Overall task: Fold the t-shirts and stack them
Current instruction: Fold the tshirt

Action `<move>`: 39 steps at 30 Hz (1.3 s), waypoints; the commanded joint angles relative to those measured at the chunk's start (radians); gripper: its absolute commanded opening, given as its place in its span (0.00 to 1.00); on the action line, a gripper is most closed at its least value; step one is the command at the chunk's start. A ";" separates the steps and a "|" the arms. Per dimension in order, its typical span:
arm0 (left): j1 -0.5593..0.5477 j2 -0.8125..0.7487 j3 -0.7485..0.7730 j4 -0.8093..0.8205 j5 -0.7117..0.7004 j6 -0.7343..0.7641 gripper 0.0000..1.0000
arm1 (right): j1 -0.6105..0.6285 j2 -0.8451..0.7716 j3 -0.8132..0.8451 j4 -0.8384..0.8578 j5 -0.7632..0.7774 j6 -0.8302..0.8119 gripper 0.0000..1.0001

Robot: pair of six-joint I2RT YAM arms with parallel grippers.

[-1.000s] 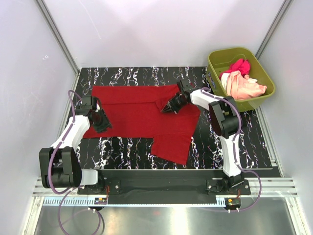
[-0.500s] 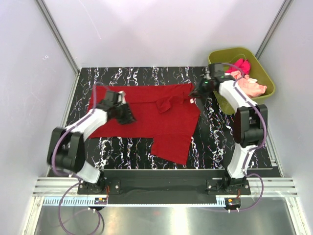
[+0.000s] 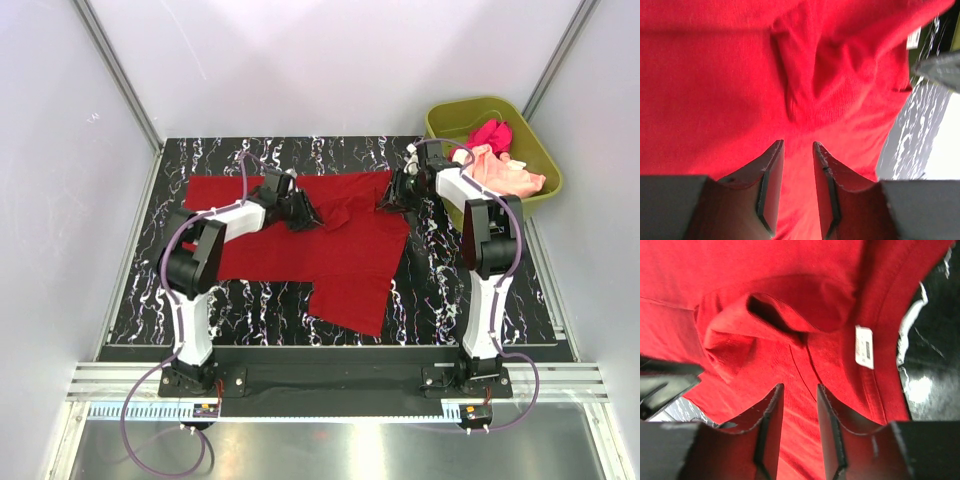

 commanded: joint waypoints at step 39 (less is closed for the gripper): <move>-0.064 0.190 0.219 -0.199 -0.101 -0.174 0.38 | 0.040 0.195 0.205 0.067 -0.107 -0.028 0.41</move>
